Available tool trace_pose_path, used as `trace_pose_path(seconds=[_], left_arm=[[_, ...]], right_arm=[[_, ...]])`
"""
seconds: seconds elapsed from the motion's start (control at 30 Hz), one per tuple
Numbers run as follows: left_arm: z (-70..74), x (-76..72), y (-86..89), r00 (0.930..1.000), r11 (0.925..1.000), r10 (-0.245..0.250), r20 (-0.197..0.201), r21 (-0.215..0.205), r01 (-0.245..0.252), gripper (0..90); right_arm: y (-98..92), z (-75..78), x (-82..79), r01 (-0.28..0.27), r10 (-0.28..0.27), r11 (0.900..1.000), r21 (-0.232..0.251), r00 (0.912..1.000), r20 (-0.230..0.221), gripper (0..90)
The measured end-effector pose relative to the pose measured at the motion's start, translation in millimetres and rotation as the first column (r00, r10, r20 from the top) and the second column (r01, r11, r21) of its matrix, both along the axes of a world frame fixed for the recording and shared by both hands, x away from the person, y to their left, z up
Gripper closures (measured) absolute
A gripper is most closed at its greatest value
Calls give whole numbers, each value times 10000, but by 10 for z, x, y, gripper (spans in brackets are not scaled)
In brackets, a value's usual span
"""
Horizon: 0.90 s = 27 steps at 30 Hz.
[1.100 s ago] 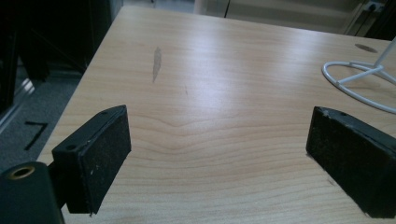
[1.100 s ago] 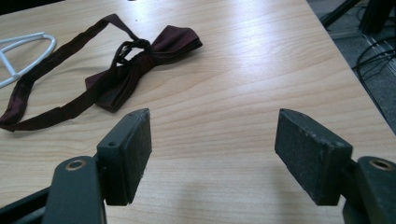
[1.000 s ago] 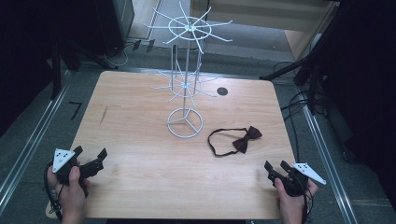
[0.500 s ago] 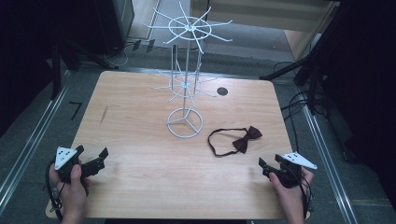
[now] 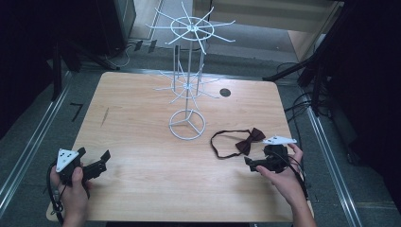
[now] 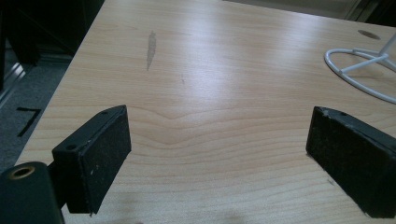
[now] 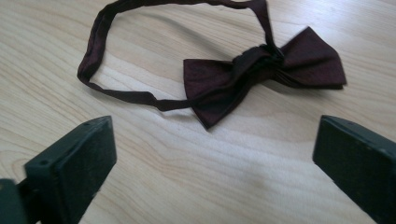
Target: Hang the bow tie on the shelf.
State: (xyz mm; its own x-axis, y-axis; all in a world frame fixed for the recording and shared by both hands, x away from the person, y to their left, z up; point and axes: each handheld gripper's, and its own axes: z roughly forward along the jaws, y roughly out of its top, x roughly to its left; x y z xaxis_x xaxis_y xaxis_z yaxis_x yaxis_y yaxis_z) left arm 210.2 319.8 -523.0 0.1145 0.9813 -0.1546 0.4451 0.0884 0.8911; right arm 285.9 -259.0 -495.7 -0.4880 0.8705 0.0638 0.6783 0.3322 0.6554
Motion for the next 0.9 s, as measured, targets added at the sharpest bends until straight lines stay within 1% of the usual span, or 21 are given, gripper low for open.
trace_pose_path(seconds=[0.07,0.17,0.33,0.4,0.43,0.5,0.53,0.63,0.77,0.83,0.9], left_arm=[[0,1,1,10000,10000,12,-5,-13,-12,72],[0,3,0,10000,10000,12,-4,-26,-12,72],[-1,5,8,10000,10000,-30,-33,-81,30,72],[0,6,8,10000,10000,-44,-54,-78,43,72],[1,6,8,10000,10000,-51,-81,-55,50,72],[0,8,5,9999,10000,-65,-85,-45,65,72],[0,8,4,9999,10000,-56,-91,-30,56,72],[0,10,4,9999,10000,-80,-115,-33,79,72],[1,11,4,9999,10000,-89,-125,-31,89,73],[1,12,4,9999,10000,-90,-134,-28,90,76],[0,14,4,9999,10000,-97,-143,-13,97,76]], right_arm=[[38,9,71,-261,259,9996,-101,9994,-229,0],[83,29,161,-406,395,9989,-249,9982,-453,0],[110,13,273,-1110,1073,9922,-561,9920,-662,0],[113,0,305,-1152,1099,9911,-663,9908,-788,0],[113,-6,319,-1255,1197,9894,-732,9897,-781,0],[127,-7,343,-1244,1172,9879,-929,9900,-790,0],[137,-3,355,-1275,1203,9864,-1035,9901,-724,0],[165,30,391,-1124,1061,9879,-1071,9924,-629,0],[208,64,470,-1047,987,9873,-1198,9936,-543,0],[232,71,515,-1001,940,9889,-1102,9938,-595,0],[263,71,564,-894,829,9895,-1137,9947,-604,0]])
